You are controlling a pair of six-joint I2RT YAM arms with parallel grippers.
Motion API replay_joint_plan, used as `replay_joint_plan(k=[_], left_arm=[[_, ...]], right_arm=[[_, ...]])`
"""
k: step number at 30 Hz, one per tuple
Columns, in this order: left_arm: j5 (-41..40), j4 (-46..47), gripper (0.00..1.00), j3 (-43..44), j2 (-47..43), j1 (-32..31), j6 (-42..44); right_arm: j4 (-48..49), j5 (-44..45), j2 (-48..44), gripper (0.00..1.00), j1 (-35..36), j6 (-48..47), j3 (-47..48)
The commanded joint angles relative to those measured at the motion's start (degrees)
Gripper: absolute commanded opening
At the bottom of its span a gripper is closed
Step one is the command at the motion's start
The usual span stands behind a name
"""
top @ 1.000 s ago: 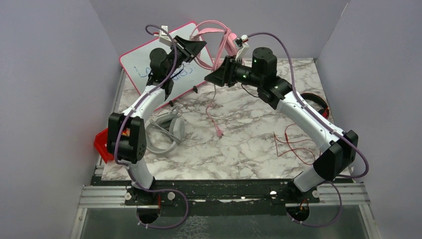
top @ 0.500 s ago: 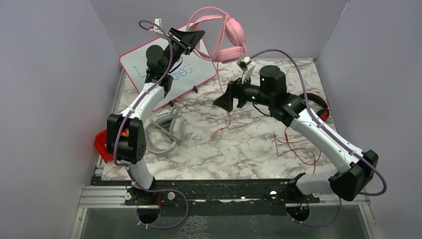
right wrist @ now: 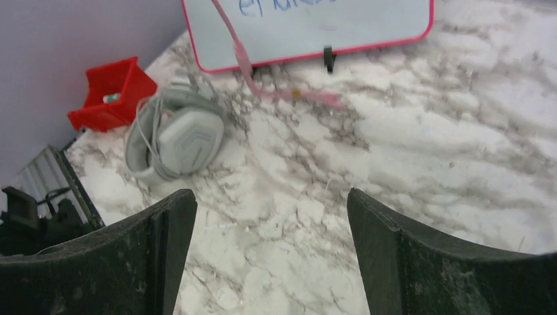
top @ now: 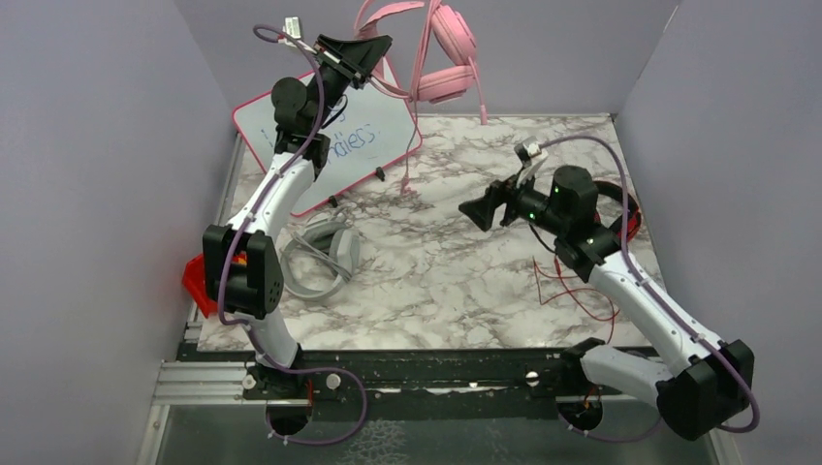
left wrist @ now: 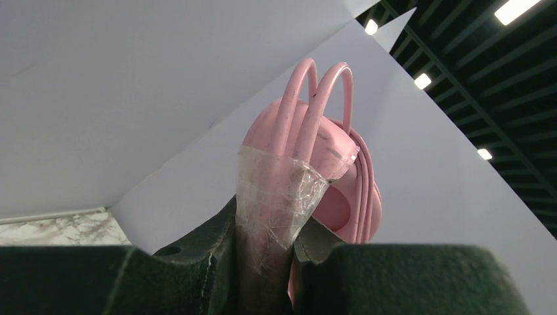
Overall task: Wrap the headphones
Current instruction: Wrap the headphones cable around the headphones.
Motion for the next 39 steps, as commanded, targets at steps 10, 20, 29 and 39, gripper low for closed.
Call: replay_joint_plan(k=[10,20,29,39], left_arm=[[0.6,5.7,0.0,7.3,-4.7,0.2,-10.0],[1.6,5.6,0.0,6.2,-6.8,0.1,-11.7],[1.7,5.6,0.0,5.8,-9.3,0.2,-11.9],[4.9,6.2,0.0,3.1,-12.2,0.1,-15.7]], right_arm=[[57.8,-26.8,24.0,0.85,-0.8,6.0,-15.5],[77.0,-31.8,41.0,0.84,3.8,15.8,-7.6],[94.5,-28.5,53.6,0.17,5.5,33.0,-3.4],[66.8,-18.6,52.4,0.0,0.0,25.0,5.2]])
